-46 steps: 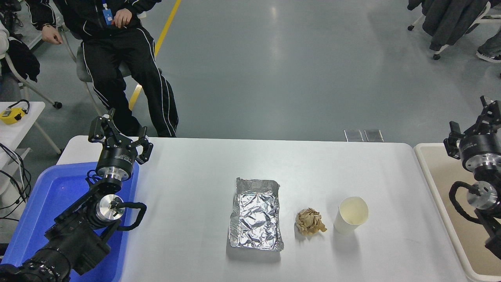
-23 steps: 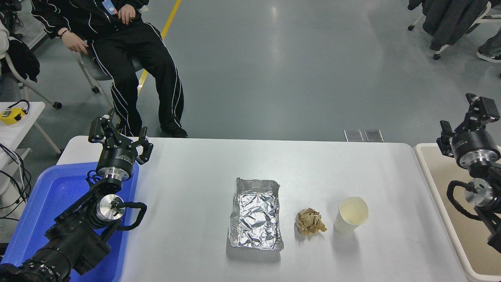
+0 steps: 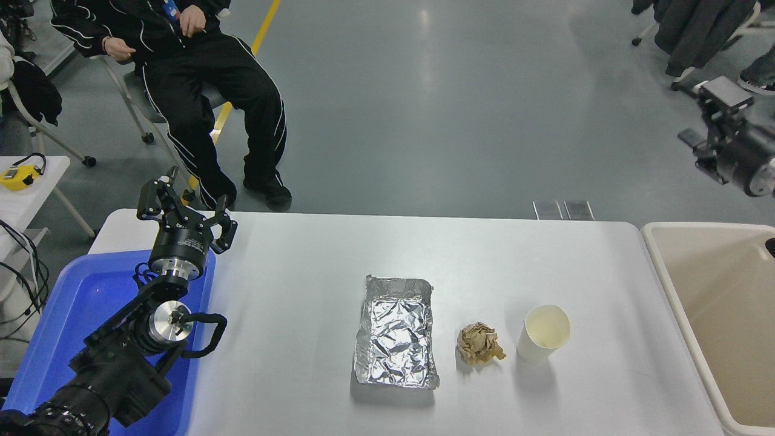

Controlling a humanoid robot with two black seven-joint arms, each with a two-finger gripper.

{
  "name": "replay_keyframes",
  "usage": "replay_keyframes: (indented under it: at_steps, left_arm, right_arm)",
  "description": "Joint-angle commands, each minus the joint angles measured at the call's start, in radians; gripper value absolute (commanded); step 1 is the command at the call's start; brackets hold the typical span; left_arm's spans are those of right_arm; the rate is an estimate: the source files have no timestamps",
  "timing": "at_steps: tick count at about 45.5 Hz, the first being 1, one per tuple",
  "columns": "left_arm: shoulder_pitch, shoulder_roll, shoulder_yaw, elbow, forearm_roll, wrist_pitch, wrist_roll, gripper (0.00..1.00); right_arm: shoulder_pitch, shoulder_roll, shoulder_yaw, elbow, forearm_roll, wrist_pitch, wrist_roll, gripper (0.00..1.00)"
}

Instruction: Dispose of the paper cup in the dustbin

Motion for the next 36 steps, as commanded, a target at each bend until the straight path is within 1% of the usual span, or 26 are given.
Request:
replay_keyframes:
  at_steps: [1, 3, 5, 8, 11, 15, 18, 23, 26, 30, 36]
  left_arm:
    - [0.0, 0.0, 0.0, 0.0, 0.0, 0.0, 0.0, 1.0]
    - [0.0, 0.0, 0.0, 0.0, 0.0, 0.0, 0.0, 1.0]
    - [0.0, 0.0, 0.0, 0.0, 0.0, 0.0, 0.0, 1.0]
    - [0.0, 0.0, 0.0, 0.0, 0.0, 0.0, 0.0, 1.0]
    - [0.0, 0.0, 0.0, 0.0, 0.0, 0.0, 0.0, 1.0]
    - [0.0, 0.0, 0.0, 0.0, 0.0, 0.0, 0.0, 1.0]
    - [0.0, 0.0, 0.0, 0.0, 0.0, 0.0, 0.0, 1.0]
    - [0.0, 0.0, 0.0, 0.0, 0.0, 0.0, 0.0, 1.0]
    - [0.0, 0.0, 0.0, 0.0, 0.0, 0.0, 0.0, 1.0]
    - [0.0, 0.0, 0.0, 0.0, 0.0, 0.0, 0.0, 1.0]
    - [0.0, 0.0, 0.0, 0.0, 0.0, 0.0, 0.0, 1.0]
  right_arm:
    - [0.261, -0.125, -0.284, 0.264, -0.486, 0.058, -0.001, 0.99]
    - [0.262, -0.125, -0.289, 0.301, -0.58, 0.06, 0.001, 0.99]
    - [0.262, -0.125, -0.289, 0.314, -0.609, 0.069, 0.001, 0.99]
    - [0.259, -0.125, -0.294, 0.39, -0.687, 0.109, 0.001, 0.99]
    - [0.261, -0.122, -0.333, 0.467, -0.764, 0.113, 0.001, 0.99]
    - [0.25, -0.096, -0.353, 0.496, -0.836, 0.113, 0.001, 0.99]
    - [0.218, -0.042, -0.358, 0.492, -0.841, 0.106, -0.001, 0.99]
    - [0.181, -0.013, -0.346, 0.479, -0.827, 0.089, -0.006, 0.99]
    - [0.124, 0.02, -0.346, 0.447, -0.826, 0.035, -0.007, 0.99]
    - [0.06, 0.059, -0.347, 0.413, -0.801, -0.002, -0.009, 0.99]
    - [-0.052, 0.132, -0.352, 0.343, -0.701, -0.089, -0.016, 0.99]
